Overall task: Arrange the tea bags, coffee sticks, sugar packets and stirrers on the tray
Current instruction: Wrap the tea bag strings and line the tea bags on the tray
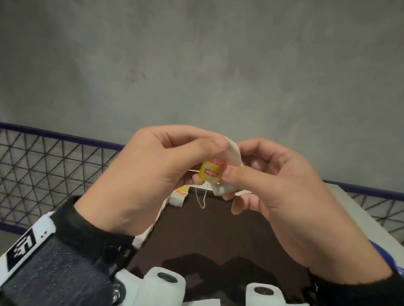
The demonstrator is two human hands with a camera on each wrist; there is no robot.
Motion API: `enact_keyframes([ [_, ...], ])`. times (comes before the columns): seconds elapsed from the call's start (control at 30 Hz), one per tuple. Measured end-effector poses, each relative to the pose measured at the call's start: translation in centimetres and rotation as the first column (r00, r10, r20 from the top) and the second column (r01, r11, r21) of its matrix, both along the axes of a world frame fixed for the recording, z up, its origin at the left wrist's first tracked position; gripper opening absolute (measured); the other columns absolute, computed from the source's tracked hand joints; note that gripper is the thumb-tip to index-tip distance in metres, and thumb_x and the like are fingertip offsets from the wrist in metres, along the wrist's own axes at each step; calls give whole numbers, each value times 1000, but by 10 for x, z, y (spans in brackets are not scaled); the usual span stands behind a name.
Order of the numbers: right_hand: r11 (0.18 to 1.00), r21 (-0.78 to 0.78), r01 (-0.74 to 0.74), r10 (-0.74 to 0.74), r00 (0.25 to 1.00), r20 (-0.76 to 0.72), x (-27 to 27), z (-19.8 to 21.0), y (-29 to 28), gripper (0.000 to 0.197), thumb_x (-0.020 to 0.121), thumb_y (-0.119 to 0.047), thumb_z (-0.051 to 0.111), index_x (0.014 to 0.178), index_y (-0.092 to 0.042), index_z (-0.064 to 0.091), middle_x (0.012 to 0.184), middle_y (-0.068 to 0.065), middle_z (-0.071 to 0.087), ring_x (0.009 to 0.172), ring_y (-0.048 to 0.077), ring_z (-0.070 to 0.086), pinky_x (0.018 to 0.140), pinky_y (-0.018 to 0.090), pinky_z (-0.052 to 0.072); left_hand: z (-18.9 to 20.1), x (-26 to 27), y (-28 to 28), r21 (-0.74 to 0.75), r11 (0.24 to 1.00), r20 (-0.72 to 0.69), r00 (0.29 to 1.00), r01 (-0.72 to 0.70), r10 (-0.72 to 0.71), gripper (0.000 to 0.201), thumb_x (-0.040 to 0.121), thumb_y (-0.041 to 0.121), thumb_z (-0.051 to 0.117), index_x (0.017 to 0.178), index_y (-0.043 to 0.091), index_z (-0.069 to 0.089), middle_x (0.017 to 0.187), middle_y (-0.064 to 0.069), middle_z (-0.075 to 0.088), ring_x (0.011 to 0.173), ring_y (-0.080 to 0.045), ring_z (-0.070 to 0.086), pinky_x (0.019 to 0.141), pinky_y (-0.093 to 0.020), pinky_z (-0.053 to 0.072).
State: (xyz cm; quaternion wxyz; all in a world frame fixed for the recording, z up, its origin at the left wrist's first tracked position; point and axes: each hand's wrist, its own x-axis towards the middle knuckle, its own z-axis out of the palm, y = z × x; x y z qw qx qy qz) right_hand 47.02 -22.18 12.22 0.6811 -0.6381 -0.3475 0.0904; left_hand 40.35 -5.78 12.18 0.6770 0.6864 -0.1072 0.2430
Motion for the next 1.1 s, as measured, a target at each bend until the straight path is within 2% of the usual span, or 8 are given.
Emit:
enact_keyframes([
  [0.1, 1000, -2, 18, -18, 1000, 25, -4, -2, 5, 23, 81, 2, 77, 100, -6, 68, 80, 14, 68, 67, 25, 62, 54, 33, 48, 1, -6, 2, 47, 997, 2, 998, -59, 59, 16, 84, 21, 73, 87, 8, 81, 92, -14, 78, 78, -25, 66, 68, -37, 41],
  [0.23, 964, 59, 261, -267, 945, 187, -5, -4, 12, 22, 80, -14, 84, 92, -21, 67, 78, 4, 63, 64, 16, 58, 61, 42, 50, 2, -9, 8, 11, 992, -14, 992, -128, 128, 20, 78, 26, 78, 90, 11, 82, 85, -9, 79, 71, -18, 62, 58, -29, 41],
  [0.33, 931, 182, 316, -355, 901, 251, -11, 1, 11, 25, 75, -21, 88, 75, -19, 62, 66, 1, 58, 58, 16, 51, 59, 39, 46, 3, -8, 13, -24, 986, -22, 986, -163, 163, 19, 77, 25, 78, 88, 10, 82, 79, -10, 76, 67, -17, 58, 54, -25, 43],
  [0.43, 962, 65, 264, -272, 922, 276, -19, 3, 12, 24, 76, -29, 80, 70, -10, 68, 57, 5, 61, 53, 15, 51, 55, 35, 43, 3, -7, 17, -46, 985, -18, 986, -166, 165, 22, 74, 27, 78, 88, 10, 82, 79, -9, 77, 65, -14, 61, 55, -22, 47],
  [0.53, 964, -98, 248, -214, 938, 273, -22, -3, 18, 25, 78, -44, 77, 78, -20, 76, 66, 4, 70, 58, 15, 56, 59, 41, 47, 1, -5, 15, -58, 988, -25, 990, -143, 141, 21, 77, 25, 78, 89, 9, 81, 81, -12, 77, 67, -18, 65, 62, -27, 54],
  [0.77, 989, -57, 140, -135, 988, 77, -16, -4, 15, 14, 83, -19, 76, 76, -8, 71, 68, 7, 69, 62, 15, 57, 50, 30, 46, 1, -6, 12, -54, 996, -58, 996, -69, 66, 27, 71, 26, 78, 91, 9, 82, 82, -10, 78, 70, -16, 70, 66, -23, 57],
  [0.93, 997, -9, 74, -74, 995, -69, -17, 1, 12, 11, 84, -12, 73, 75, -8, 68, 69, 7, 67, 62, 17, 59, 50, 28, 46, 2, -7, 12, -100, 994, -64, 997, -50, 44, 30, 67, 23, 79, 93, 8, 81, 92, -19, 78, 81, -25, 69, 78, -34, 56],
  [1.1, 1000, -20, 6, -10, 984, -176, -18, 4, 12, 17, 65, -9, 81, 64, -11, 65, 67, 9, 63, 58, 17, 57, 49, 28, 43, 4, -6, 15, -190, 976, -31, 994, -105, 101, 23, 71, 21, 75, 91, 12, 79, 94, -12, 78, 84, -25, 72, 82, -35, 59],
])
